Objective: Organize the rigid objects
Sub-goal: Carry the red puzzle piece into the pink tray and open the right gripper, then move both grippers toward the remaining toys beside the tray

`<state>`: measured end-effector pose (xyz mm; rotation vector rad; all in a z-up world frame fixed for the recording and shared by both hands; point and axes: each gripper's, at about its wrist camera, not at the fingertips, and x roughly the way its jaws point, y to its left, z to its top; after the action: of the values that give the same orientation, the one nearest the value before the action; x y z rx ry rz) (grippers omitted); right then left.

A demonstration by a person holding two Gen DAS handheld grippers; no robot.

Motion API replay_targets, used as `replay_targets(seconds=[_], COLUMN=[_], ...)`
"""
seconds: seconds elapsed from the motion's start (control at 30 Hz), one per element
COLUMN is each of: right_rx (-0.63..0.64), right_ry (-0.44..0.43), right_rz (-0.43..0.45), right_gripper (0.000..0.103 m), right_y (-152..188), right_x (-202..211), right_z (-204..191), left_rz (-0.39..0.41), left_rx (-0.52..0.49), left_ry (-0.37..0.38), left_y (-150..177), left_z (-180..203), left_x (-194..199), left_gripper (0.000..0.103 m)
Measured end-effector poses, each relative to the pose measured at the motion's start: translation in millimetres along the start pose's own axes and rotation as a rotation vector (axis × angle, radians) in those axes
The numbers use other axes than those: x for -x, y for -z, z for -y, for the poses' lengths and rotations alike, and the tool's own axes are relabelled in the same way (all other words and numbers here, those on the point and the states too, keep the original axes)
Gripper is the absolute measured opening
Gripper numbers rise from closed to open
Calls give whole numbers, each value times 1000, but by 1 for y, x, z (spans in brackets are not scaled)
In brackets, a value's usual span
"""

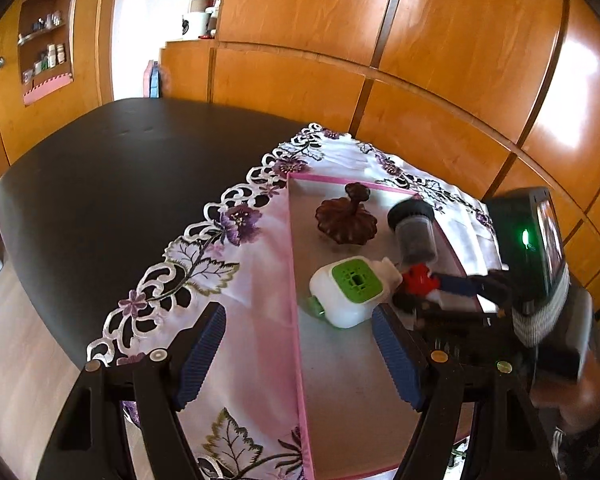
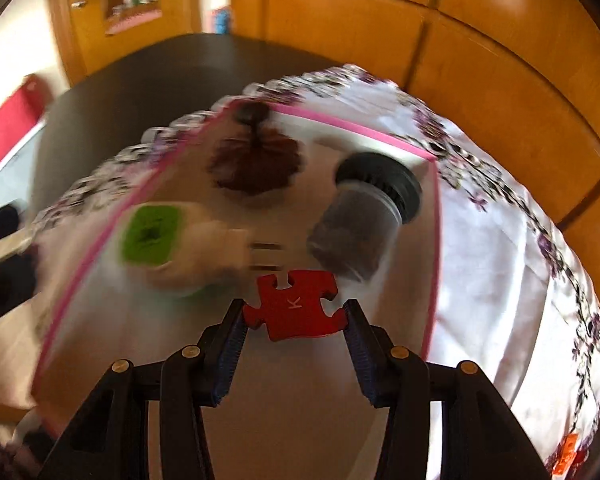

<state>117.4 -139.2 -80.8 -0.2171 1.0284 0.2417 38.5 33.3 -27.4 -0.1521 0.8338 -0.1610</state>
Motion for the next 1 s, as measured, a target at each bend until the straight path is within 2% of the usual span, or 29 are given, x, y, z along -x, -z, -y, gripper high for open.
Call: replay_targets(seconds=[0.1, 0.23, 0.3, 0.5, 1.0], right_rx=[-54, -51, -39, -27, -121], right_ry=[-14, -50, -41, -20, -8], right_rz=[-7, -14, -3, 44, 196], right_gripper=[49, 51, 52, 52, 52], right_y=[-8, -8, -4, 2, 18], right_x=[-6, -4, 1, 24, 90], right_z=[12, 13, 9, 3, 26], left_rz=[-7, -3, 2, 6, 8], left_rx=[1, -1, -2, -10, -47], left_ry=[-4, -12, -14, -10, -3], left_y=[1, 2, 2, 3, 6], left_z=[-1, -1, -1, 1, 14], left_x=[-2, -2, -1, 1, 6], left_gripper=[76, 76, 76, 77, 78])
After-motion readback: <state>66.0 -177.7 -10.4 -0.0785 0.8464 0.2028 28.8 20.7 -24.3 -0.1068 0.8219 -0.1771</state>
